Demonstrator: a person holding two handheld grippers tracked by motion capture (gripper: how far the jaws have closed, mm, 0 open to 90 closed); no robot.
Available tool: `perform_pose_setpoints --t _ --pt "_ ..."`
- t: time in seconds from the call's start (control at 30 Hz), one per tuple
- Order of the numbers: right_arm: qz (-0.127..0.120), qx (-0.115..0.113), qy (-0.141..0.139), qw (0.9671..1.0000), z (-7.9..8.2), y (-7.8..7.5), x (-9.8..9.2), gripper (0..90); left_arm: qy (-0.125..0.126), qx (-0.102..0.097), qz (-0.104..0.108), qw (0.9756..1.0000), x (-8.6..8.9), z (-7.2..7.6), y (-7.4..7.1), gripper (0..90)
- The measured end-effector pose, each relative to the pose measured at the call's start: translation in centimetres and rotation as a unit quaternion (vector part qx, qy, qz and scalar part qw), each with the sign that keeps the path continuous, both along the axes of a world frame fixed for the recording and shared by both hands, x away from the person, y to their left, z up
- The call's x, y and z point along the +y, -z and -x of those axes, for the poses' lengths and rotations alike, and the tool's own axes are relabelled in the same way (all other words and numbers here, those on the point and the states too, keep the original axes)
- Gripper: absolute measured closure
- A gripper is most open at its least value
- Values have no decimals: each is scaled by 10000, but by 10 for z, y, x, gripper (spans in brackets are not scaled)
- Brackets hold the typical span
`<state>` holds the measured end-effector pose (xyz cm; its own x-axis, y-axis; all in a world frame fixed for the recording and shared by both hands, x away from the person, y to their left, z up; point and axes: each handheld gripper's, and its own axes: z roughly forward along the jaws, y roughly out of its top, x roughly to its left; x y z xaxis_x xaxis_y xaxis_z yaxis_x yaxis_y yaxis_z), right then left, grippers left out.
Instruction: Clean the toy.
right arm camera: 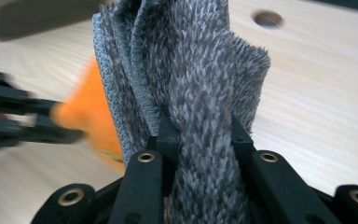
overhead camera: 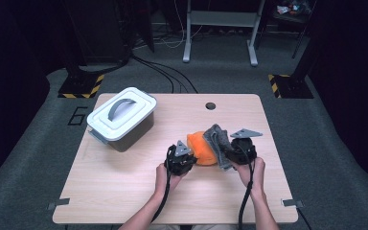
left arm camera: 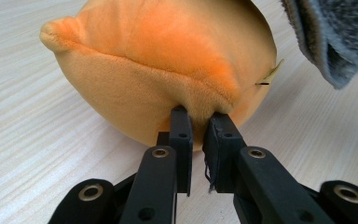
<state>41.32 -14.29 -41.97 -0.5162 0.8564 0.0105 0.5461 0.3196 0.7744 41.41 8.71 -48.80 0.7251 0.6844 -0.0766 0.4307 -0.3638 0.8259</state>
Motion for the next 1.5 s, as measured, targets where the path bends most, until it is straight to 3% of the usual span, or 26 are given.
perform_pose_setpoints --t 0.1,0.23,0.3,0.57,0.77,1.03,1.2,1.27,1.33,1.5 --pt "226 -35 -259 9994 1 -3 23 733 -5 -15 -27 10000 0 0 0 817" --pt "608 88 -387 9974 -1 5 51 731 0 -19 -82 10000 0 0 0 818" --pt "719 14 -380 9967 -3 9 56 732 -17 37 -43 10000 2 -1 1 819" --pt "602 53 -287 9978 -6 8 43 732 -1 19 36 10000 1 -1 2 824" --pt "460 150 28 9988 -11 10 21 732 -10 17 45 10000 2 -2 2 823" --pt "297 488 494 9971 -30 27 -14 731 7 7 30 10000 2 -2 2 824" --pt "128 639 549 9964 -34 35 -22 731 17 -19 4 10000 1 -2 2 822" --pt "176 586 530 9967 -34 35 -22 731 5 -44 0 10000 1 -1 2 816" --pt "202 606 566 9963 -33 34 -21 732 8 -71 -36 10000 1 -1 1 781" --pt "235 589 593 9962 -33 33 -20 731 38 -295 -192 9994 0 3 2 596"
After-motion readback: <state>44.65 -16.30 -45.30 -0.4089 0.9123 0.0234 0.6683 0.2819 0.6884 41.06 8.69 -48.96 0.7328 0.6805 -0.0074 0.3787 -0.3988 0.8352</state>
